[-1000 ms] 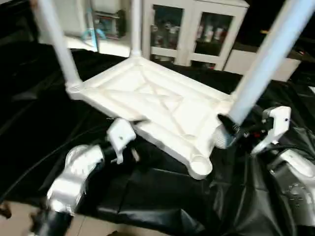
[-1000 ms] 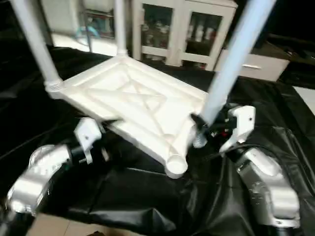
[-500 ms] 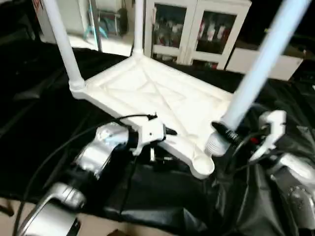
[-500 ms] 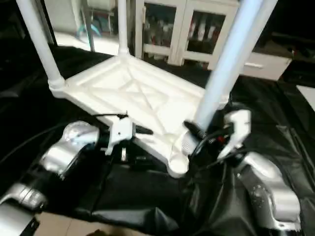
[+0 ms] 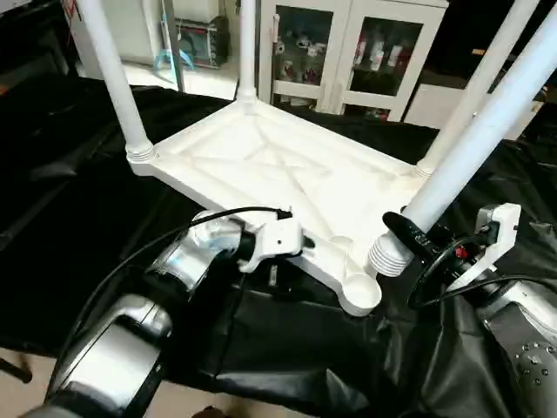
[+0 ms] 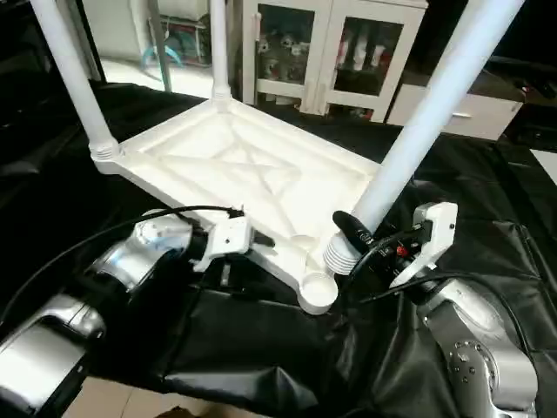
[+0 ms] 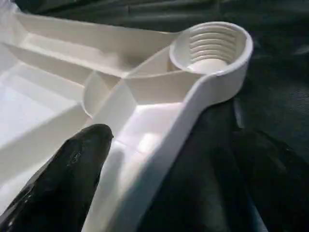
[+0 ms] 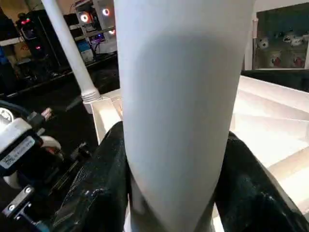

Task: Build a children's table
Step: Pick table leg

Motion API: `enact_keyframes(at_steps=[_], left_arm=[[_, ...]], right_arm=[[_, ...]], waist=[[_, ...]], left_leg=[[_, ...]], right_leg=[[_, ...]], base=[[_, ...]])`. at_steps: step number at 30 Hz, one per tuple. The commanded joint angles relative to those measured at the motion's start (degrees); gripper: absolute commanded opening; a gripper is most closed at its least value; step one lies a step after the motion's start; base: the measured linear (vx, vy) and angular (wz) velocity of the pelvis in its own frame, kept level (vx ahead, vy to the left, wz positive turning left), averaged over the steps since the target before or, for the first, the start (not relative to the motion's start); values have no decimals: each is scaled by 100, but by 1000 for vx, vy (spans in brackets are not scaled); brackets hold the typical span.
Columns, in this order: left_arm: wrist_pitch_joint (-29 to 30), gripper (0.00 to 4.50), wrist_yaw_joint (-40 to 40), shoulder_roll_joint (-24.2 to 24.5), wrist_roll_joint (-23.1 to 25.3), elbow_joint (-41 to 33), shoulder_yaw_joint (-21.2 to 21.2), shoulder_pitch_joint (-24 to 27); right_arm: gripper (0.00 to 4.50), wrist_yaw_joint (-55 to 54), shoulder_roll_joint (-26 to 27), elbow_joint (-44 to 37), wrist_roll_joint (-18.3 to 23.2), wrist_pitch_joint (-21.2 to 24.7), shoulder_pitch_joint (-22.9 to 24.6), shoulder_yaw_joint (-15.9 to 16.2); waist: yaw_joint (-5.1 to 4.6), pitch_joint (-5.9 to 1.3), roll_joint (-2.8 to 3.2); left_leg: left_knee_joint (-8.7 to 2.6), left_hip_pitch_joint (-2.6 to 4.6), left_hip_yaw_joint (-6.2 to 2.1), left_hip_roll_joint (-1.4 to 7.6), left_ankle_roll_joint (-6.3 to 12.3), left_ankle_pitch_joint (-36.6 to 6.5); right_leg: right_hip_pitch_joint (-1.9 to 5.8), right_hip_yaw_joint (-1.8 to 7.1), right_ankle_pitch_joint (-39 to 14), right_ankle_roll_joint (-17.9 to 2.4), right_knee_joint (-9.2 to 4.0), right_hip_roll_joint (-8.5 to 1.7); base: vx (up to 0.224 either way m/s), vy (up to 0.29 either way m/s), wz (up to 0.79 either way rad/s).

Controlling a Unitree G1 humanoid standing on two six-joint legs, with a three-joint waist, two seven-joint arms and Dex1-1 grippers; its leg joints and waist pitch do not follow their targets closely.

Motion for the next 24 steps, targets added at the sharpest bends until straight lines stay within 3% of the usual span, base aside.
enact_keyframes(at_steps=[1, 5, 8, 9, 11, 12, 17, 24], left_arm=[[-226, 450, 92, -77, 164, 199, -109, -142], [-479, 450, 116, -114, 463, 477, -329, -311], [-650, 421, 166, -134, 667, 694, -425, -433], [-687, 421, 213, -160, 696, 785, -402, -480], [-715, 403, 281, -189, 715, 871, -374, -527], [-729, 391, 344, -206, 735, 919, -367, -558], [-821, 358, 437, -230, 871, 1062, -437, -647], [-1071, 293, 573, -289, 1225, 1275, -611, -777]], right_arm=[[188, -55, -28, -199, 57, 42, 23, -69], [188, -56, -40, -231, 59, 54, 30, -48], [188, -21, -68, -223, 19, 31, 40, -21], [188, -18, -67, -221, 13, 25, 42, -13], [188, -15, -64, -227, 6, 19, 53, 0], [188, -10, -62, -238, -4, 13, 72, 16], [188, 49, -57, -275, -73, -33, 189, 117], [188, 91, -81, -308, -156, -82, 254, 219]], waist=[[17, -349, 1], [19, -342, 8], [16, -344, 14], [21, -348, 49], [18, -343, 20], [21, -346, 42], [28, -343, 40], [25, -340, 57]], left_leg=[[-409, 153, -188, 441, 226, -855], [-413, 161, -189, 449, 256, -902], [-416, 170, -192, 453, 233, -930], [-415, 168, -199, 454, 223, -941], [-418, 167, -194, 455, 222, -955], [-414, 164, -195, 450, 227, -947], [-413, 160, -203, 458, 290, -925], [-425, 163, -209, 466, 236, -1060]], right_leg=[[235, 298, 296, -1335, -400, -644], [227, 299, 165, -1323, -420, -649], [222, 297, 167, -1345, -419, -646], [225, 297, 178, -1352, -413, -652], [232, 298, 238, -1389, -412, -656], [231, 297, 255, -1398, -407, -656], [237, 297, 355, -1408, -407, -656], [231, 298, 103, -1391, -433, -658]], base=[[0, 0, 0], [0, 0, 0], [0, 0, 0], [0, 0, 0], [0, 0, 0], [0, 0, 0], [0, 0, 0], [0, 0, 0]])
